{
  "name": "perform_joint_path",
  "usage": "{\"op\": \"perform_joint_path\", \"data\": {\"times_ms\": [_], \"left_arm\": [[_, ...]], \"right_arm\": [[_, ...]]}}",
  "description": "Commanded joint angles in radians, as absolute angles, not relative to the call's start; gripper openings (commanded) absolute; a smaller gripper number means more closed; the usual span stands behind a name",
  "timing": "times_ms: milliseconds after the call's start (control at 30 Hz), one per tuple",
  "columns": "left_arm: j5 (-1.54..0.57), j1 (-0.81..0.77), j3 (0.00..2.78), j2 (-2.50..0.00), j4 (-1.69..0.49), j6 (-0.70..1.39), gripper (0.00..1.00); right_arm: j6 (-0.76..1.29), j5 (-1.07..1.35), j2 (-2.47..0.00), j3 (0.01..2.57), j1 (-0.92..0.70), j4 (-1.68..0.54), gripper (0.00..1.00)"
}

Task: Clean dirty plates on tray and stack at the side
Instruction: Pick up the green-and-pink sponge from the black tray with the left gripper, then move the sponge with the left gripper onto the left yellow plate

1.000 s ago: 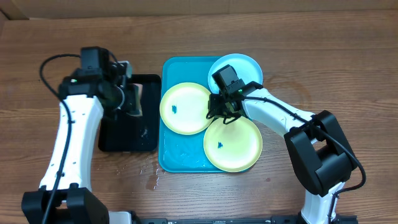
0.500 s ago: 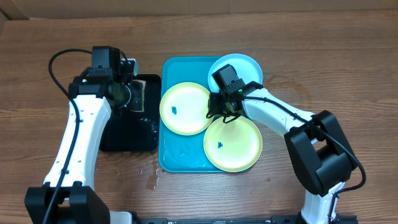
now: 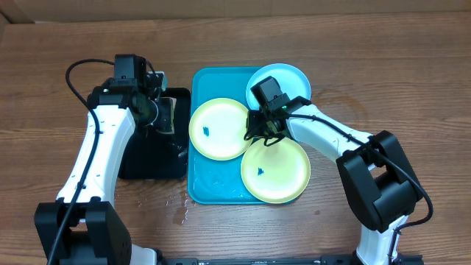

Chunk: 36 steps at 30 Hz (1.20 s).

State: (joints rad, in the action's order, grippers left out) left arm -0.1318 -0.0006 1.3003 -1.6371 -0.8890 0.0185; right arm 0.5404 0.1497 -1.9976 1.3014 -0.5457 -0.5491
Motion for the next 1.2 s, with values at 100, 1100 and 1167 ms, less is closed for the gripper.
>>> {"op": "perform_joint_path", "data": {"times_ms": [100, 1100, 1167], "left_arm": [[-0.264, -0.008, 1.296, -1.643, -0.829, 0.098, 0.04], [-0.216, -0.223, 1.296, -1.776, -0.676, 0.138, 0.04], [-0.217, -0.223, 1.296, -1.776, -0.677, 0.138, 0.04]], "right_arm": [[0.536, 0.151, -2.006, 1.296, -0.554, -0.547, 0.04], [0.536, 0.15, -2.006, 1.296, -0.554, -0.556, 0.05], [0.535, 0.149, -2.006, 1.296, -0.553, -0.554, 0.1]]}}
